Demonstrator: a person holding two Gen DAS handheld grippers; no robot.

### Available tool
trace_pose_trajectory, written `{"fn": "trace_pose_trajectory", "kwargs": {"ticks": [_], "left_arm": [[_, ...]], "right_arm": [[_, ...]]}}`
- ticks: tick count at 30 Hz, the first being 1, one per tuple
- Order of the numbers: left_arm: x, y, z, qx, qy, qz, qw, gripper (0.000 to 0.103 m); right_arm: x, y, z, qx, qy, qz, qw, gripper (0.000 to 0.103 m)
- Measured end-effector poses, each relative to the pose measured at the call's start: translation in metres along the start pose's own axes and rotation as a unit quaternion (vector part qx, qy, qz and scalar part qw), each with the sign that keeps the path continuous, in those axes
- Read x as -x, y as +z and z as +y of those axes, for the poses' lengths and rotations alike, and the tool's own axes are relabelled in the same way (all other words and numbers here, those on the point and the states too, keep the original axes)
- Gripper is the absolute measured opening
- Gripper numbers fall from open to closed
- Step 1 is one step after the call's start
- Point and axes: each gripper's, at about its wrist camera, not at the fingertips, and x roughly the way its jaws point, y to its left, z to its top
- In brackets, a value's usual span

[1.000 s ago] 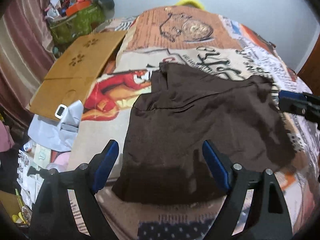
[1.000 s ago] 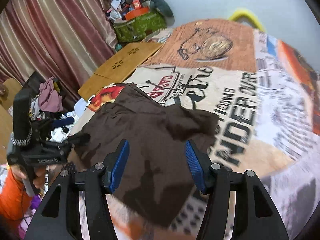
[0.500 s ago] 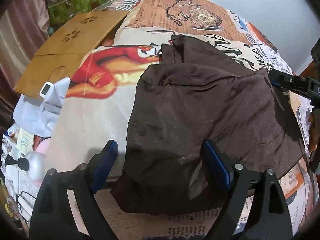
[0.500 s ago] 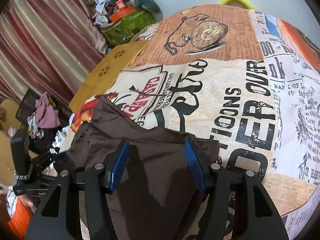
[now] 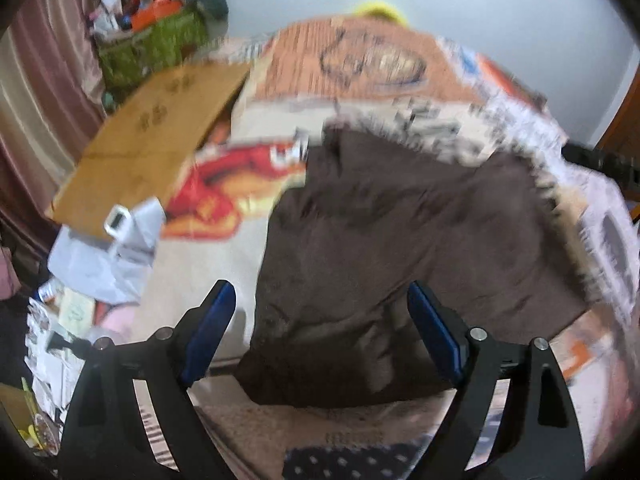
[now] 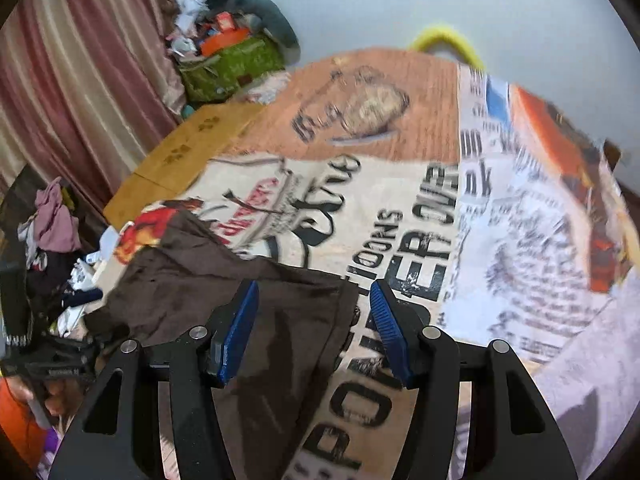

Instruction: Fold small clothes

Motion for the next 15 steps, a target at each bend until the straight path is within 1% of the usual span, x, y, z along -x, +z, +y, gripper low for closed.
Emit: {"fn": "trace_pose_trajectory", "kwargs": {"ticks": [4,6,8,12,14,15], "left_arm": [[0.060,0.014,-0.006,0.013,-0.020,-0.070,0.9973,0.088],[0.096,0.018,-0.010,0.017,-0.031,-0.109,0.9934,0.088],[0.125,0.021,-0.014,0.019,-0.039,-0.139,0.9893,0.088],[0.193,0.019,-0.023,0.021,-0.062,-0.210,0.9756,0.088],[0.219,0.017,-0.029,0.017,-0.063,-0.237,0.9694,0.088],[0.236,0.013,-0.034,0.013,-0.064,-0.255,0.9647,0.088]], "right_arm": [[0.048,-0.002,0.019,0.014,0.018,-0.051,0.998,0.054],[0.081,-0.005,0.030,0.017,0.033,-0.088,0.995,0.054],[0.108,-0.008,0.043,0.026,0.042,-0.123,0.991,0.054],[0.153,-0.013,0.068,0.042,0.046,-0.174,0.983,0.054],[0.179,-0.019,0.078,0.043,0.053,-0.204,0.977,0.054],[0.188,-0.022,0.081,0.044,0.053,-0.214,0.974,0.054]]}}
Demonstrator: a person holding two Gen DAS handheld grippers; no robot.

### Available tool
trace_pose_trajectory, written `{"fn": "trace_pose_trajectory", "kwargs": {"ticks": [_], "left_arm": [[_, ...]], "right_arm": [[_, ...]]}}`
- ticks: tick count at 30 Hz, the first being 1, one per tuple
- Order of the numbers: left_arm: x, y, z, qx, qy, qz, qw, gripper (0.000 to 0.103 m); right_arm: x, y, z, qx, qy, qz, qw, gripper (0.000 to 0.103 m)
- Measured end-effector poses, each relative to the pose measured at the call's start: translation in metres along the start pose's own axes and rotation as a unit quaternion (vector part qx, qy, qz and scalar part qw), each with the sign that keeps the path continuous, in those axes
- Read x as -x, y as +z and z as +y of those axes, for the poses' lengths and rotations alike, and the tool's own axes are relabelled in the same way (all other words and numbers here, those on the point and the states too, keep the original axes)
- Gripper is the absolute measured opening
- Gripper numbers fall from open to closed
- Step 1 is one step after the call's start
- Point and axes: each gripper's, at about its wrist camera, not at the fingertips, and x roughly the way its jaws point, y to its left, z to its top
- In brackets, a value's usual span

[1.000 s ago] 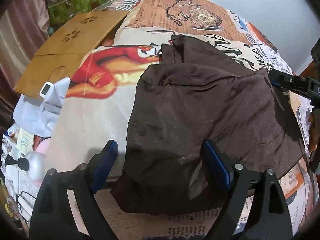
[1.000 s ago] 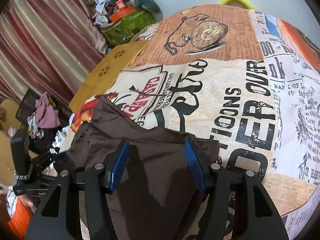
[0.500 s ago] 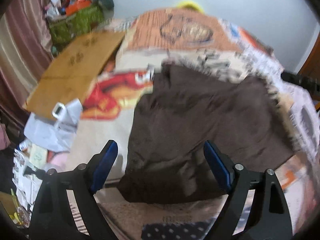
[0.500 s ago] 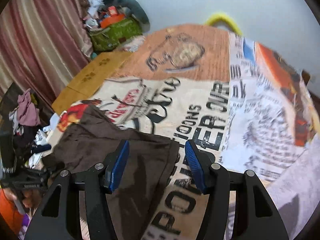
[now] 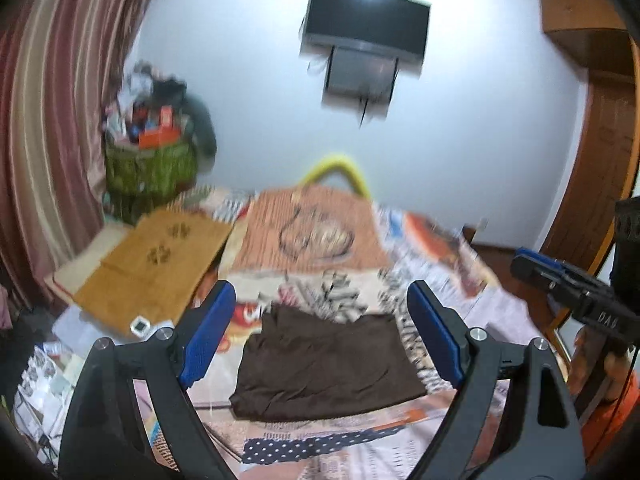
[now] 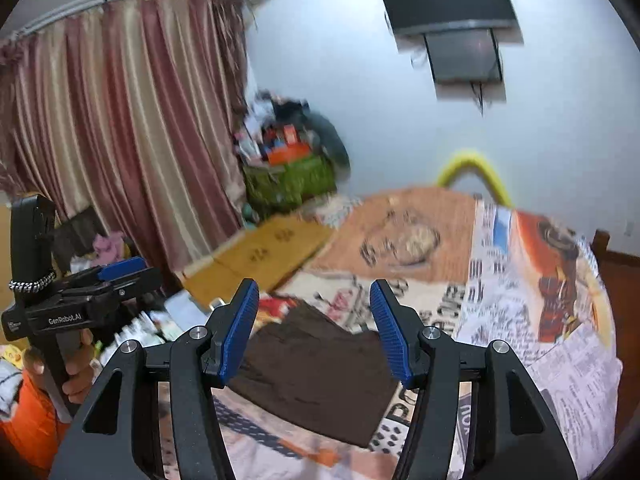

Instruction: Fold small clothes

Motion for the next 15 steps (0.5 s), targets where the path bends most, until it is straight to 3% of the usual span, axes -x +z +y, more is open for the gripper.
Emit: {"fn": "trace_pose_trajectory", "kwargs": {"ticks": [5,11,15], "left_arm": [[0.055,0.009,-0.027,-0.022,-0.007,-0.059,0.9980,0.088],[0.107,-0.002,-0.051,-0.043,-0.001,-0.112,0.9928,0.088],[0.123,-0.010,-0.054,-0.036,-0.007,-0.120,0.9921,0.094]], "right_arm": [[0.048,0.003,0.025,0.014,-0.002,-0.059,0.998,0.054],[0.095,-0.007,0.053,0.041,-0.022,-0.115,0.992,0.054],[0.109,-0.015,0.060,0.043,-0.042,-0.140,0.988,0.066]]}}
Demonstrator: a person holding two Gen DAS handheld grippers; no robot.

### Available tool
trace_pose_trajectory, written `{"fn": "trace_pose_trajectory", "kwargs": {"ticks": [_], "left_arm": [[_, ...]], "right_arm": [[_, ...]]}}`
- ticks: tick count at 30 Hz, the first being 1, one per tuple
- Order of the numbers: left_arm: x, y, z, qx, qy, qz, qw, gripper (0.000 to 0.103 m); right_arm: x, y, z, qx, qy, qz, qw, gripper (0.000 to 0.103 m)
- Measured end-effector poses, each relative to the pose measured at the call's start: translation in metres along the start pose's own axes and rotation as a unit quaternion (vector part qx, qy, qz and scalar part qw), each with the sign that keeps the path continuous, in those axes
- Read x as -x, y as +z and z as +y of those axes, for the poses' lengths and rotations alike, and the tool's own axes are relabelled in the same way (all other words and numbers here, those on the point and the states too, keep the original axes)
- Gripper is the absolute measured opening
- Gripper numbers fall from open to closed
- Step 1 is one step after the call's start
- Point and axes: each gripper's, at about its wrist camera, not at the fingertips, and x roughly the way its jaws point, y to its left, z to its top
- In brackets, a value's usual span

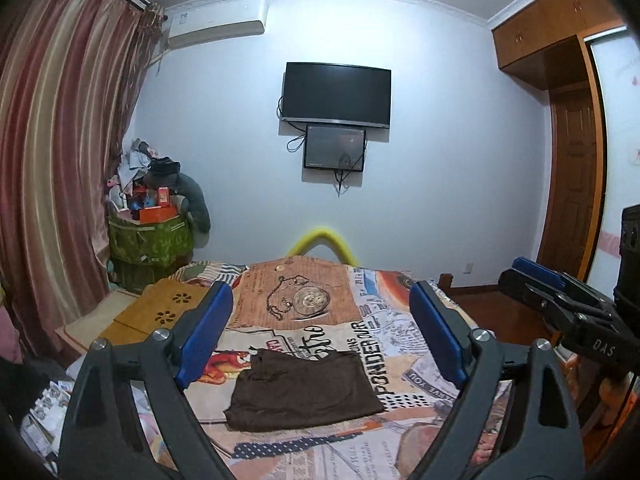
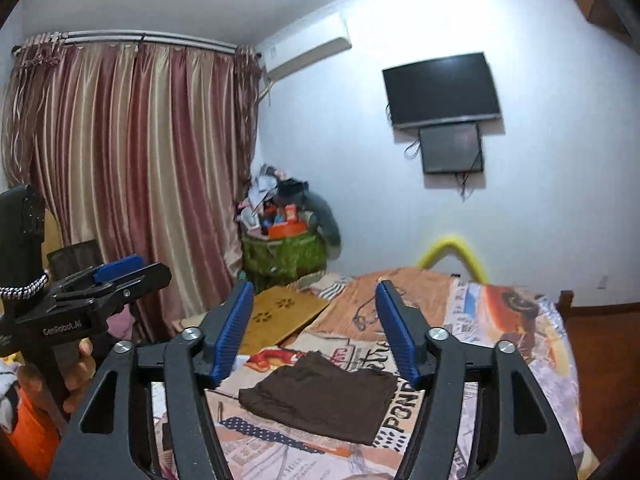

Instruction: Fold small clothes

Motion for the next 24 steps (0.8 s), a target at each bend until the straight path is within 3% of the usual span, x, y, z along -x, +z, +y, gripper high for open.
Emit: {"fn": "trace_pose_trajectory", "kwargs": {"ticks": [4,10,24], "left_arm": [[0.010,-0.005,-0.004,0.002,-0.001,0.000,1.0000,0.098],[0.019,-0.011,-0.014,-0.016,0.012,-0.009,0.9998,0.103],[0.027,-0.017,-0.020,-0.022,0.009,-0.013,0.9996,0.103]], "right_arm": [[0.007,-0.001,0.006,0.009,-0.021,-0.007,1.000,0.084],[0.012,-0.001,0.013,0.020,-0.043,-0.018,0.999,0.101],[0.022,-0.009,0.014,0.016,-0.066,-0.024,0.997,0.103]]}}
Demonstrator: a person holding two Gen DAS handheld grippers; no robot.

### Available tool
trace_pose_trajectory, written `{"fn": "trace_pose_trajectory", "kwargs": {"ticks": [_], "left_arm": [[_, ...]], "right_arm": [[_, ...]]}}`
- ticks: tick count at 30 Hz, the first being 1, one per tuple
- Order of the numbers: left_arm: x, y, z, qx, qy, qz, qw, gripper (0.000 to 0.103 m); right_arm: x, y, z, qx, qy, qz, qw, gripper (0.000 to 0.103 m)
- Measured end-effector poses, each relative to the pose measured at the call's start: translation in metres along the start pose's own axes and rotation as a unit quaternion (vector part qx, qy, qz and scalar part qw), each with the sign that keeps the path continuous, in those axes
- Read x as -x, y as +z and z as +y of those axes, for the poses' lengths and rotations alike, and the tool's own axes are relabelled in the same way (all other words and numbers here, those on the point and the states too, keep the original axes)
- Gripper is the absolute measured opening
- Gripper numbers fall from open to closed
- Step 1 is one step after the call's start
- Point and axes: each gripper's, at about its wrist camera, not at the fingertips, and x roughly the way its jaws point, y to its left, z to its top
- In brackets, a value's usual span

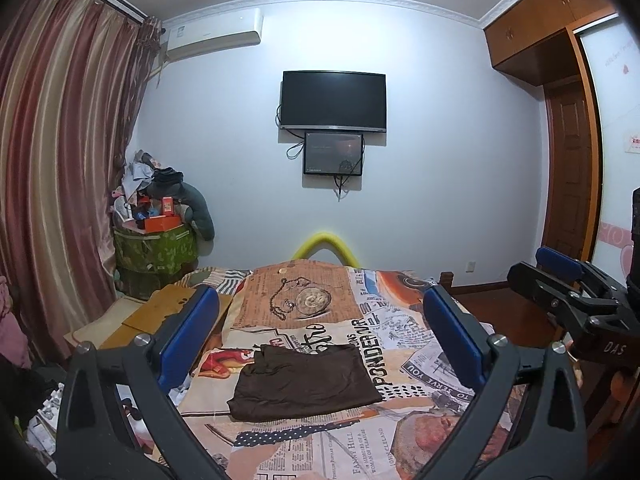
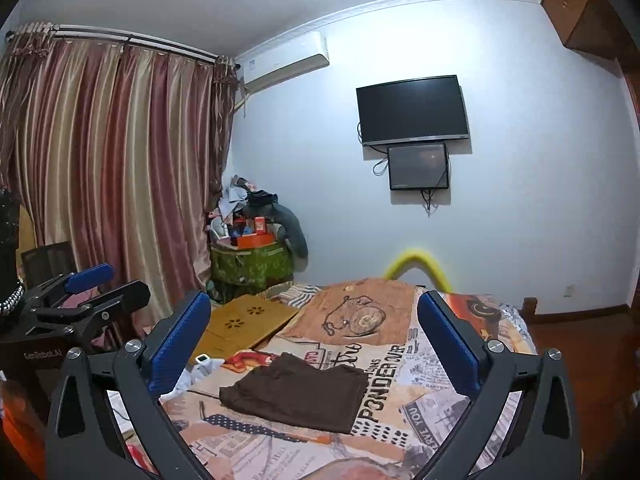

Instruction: Fold small clothes

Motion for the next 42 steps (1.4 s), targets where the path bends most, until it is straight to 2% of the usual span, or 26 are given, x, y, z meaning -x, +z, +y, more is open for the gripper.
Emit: {"fn": "trace_pose_trajectory", "kwargs": {"ticks": [42], "left_arm": [[-0.0086,-0.0012,-0.0012,0.003,-0.007,0.011,0.9999,0.103]], "right_arm": [[0.0100,-0.0016,-0.0006,-0.005,-0.002,0.005,1.000,0.103]]}}
